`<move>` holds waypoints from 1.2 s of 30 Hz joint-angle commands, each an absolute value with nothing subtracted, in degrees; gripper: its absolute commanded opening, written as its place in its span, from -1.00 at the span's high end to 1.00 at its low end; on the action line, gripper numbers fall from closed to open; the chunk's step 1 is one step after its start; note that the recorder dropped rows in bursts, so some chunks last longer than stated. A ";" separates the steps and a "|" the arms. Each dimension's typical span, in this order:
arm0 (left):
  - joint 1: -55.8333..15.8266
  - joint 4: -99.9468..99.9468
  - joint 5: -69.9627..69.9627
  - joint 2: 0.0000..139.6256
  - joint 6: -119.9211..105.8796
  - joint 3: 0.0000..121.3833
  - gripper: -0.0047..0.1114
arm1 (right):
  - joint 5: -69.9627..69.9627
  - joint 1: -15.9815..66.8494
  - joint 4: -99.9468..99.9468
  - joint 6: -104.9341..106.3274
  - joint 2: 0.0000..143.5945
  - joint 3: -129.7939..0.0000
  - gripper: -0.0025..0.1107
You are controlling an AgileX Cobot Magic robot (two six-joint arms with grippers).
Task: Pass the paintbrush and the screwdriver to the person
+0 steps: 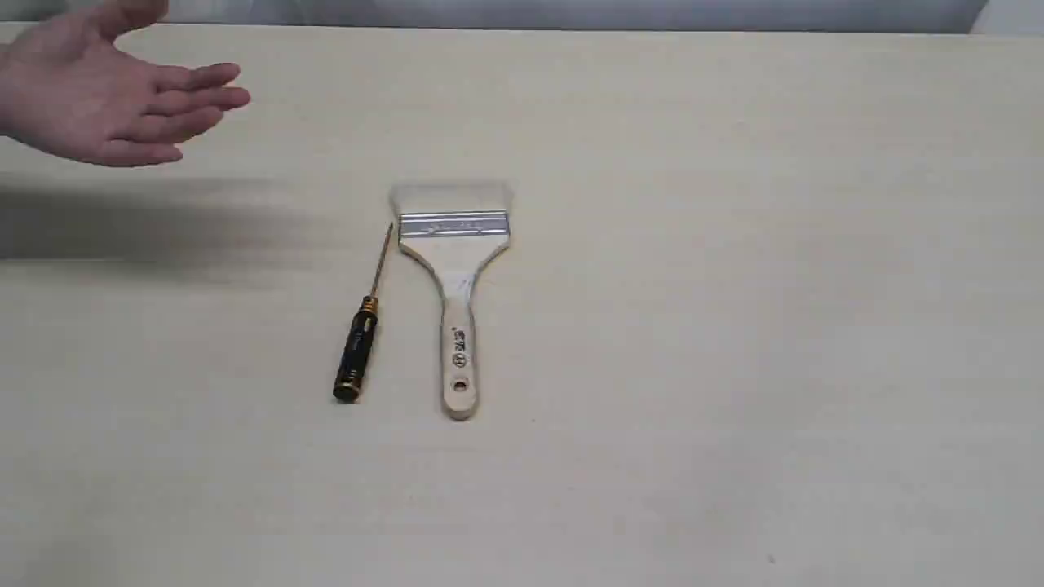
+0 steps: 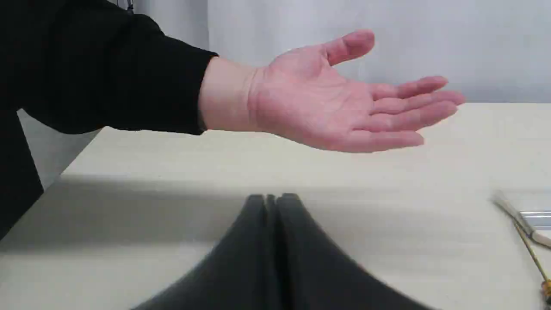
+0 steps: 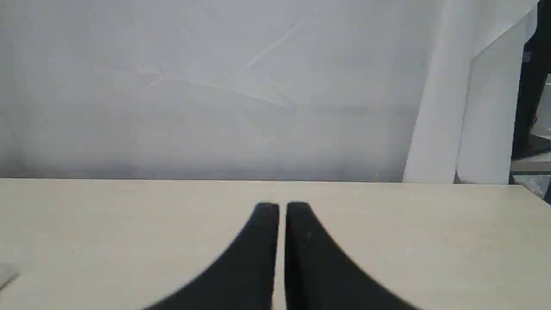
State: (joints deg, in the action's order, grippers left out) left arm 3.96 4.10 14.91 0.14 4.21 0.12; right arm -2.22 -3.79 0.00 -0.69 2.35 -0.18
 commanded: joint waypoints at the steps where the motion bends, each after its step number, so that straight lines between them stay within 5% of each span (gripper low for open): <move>1: 3.64 3.87 14.41 0.00 4.32 0.00 0.92 | -1.81 -3.87 1.04 -0.87 2.04 0.00 0.88; 13: 3.64 3.87 14.41 0.00 4.32 0.00 0.92 | 0.00 -3.87 10.77 -0.87 2.04 0.00 0.87; 17: 3.64 3.87 14.41 0.00 4.32 0.00 0.92 | 1.40 -2.69 17.74 -0.87 2.04 0.00 0.66; 24: 3.64 4.00 14.27 0.00 4.32 0.00 0.92 | 4.95 11.89 16.17 -2.14 2.45 -7.36 0.00; 36: 3.64 4.00 14.27 0.00 4.32 0.00 0.92 | -10.16 36.87 6.84 1.22 42.91 -38.26 -0.03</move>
